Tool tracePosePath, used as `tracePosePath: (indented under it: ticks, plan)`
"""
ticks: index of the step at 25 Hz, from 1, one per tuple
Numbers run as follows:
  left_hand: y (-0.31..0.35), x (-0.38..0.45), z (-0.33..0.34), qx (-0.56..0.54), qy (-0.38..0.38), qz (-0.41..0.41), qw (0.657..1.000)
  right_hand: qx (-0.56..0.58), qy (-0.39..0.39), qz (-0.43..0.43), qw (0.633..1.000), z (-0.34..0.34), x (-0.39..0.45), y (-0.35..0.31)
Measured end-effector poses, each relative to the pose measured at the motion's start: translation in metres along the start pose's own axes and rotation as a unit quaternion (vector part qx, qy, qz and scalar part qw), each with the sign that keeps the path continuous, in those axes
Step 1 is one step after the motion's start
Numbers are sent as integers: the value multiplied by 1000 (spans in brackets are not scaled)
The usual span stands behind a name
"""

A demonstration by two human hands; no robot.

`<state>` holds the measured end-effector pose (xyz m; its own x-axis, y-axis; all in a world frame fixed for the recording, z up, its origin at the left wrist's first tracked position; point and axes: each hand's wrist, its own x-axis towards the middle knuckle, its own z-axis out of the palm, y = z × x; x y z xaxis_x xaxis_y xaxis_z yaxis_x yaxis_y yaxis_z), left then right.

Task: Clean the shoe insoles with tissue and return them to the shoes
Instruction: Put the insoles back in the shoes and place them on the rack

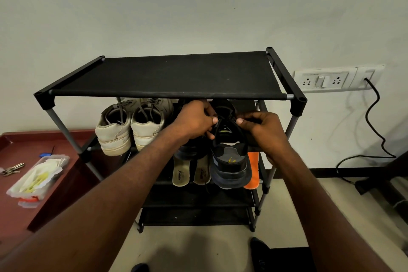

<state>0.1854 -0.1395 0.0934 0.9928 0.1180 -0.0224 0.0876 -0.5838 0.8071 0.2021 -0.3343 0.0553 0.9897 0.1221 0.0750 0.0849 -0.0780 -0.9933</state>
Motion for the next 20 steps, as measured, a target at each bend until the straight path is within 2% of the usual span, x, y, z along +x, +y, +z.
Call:
tracePosePath:
  ticks: [3, 5, 6, 7, 9, 10, 12, 16, 18, 20]
  plan:
    - [2, -3, 2, 7, 22, 10, 1000, -83, 18, -18, 996, -3, 1, 8]
    - [0, -4, 3, -18, 53, 13, 998, -125, 64, -41, 989, 2, 4, 12]
    - [0, -3, 3, -35, 69, 9, 997, -102, 96, -25, 990, 5, 7, 13]
    - [0, -2, 4, -48, 80, 2, 996, -15, 121, 12, 992, 7, 11, 14]
    - [2, -2, 7, -59, 103, -7, 993, 194, 143, 90, 966, 12, 15, 11]
    - [3, -3, 8, -57, 117, -7, 991, 257, 147, 107, 949, 14, 16, 11]
    - [6, -4, 10, -46, 131, -10, 990, 299, 147, 109, 937, 19, 16, 14]
    - [3, -2, 7, -34, 97, -18, 995, 268, 141, 102, 948, 17, 16, 9]
    - [1, -3, 4, -23, 59, -19, 998, 188, 121, 87, 971, 11, 13, 5]
    - [2, -5, 3, 6, 48, -7, 999, 56, 84, 58, 993, 8, 7, 6]
